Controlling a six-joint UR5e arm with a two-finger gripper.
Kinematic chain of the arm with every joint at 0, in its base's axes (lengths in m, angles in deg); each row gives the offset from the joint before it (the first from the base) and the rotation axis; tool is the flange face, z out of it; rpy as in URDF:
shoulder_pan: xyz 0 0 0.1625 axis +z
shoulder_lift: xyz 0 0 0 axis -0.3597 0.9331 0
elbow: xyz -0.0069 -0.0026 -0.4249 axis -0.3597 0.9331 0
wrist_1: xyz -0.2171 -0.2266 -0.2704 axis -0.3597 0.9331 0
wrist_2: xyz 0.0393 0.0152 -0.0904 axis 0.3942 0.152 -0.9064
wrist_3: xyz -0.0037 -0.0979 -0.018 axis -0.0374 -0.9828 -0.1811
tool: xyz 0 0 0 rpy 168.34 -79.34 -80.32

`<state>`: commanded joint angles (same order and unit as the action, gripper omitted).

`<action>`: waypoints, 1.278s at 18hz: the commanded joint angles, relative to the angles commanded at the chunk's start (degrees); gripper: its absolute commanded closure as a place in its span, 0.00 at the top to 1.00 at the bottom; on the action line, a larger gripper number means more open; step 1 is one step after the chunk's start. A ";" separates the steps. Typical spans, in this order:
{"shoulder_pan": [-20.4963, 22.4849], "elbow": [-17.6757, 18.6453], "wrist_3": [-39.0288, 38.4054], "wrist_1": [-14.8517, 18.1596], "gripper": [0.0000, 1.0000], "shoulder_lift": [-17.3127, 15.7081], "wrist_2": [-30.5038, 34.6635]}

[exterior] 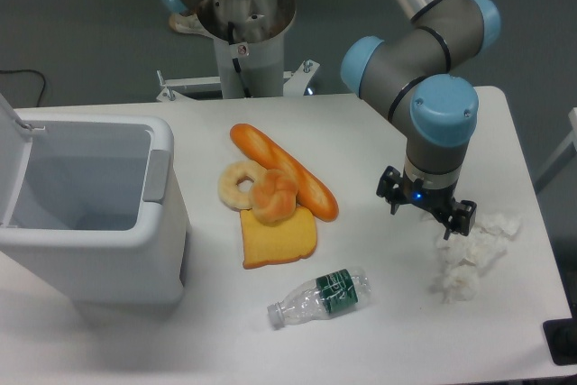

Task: Pick up the round bread
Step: 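Move the open gripper over the round golden bun beside the baguette, then lower the gripper onto the round bun and close on it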

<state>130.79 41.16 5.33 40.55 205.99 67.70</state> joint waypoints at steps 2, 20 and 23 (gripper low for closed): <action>0.00 -0.09 0.09 0.00 1.00 0.09 0.09; -8.07 14.32 -19.95 -2.72 1.00 -4.39 -5.36; -9.40 17.31 -21.27 -2.64 1.00 -6.85 -5.36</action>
<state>121.39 58.46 -15.94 37.91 199.14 62.34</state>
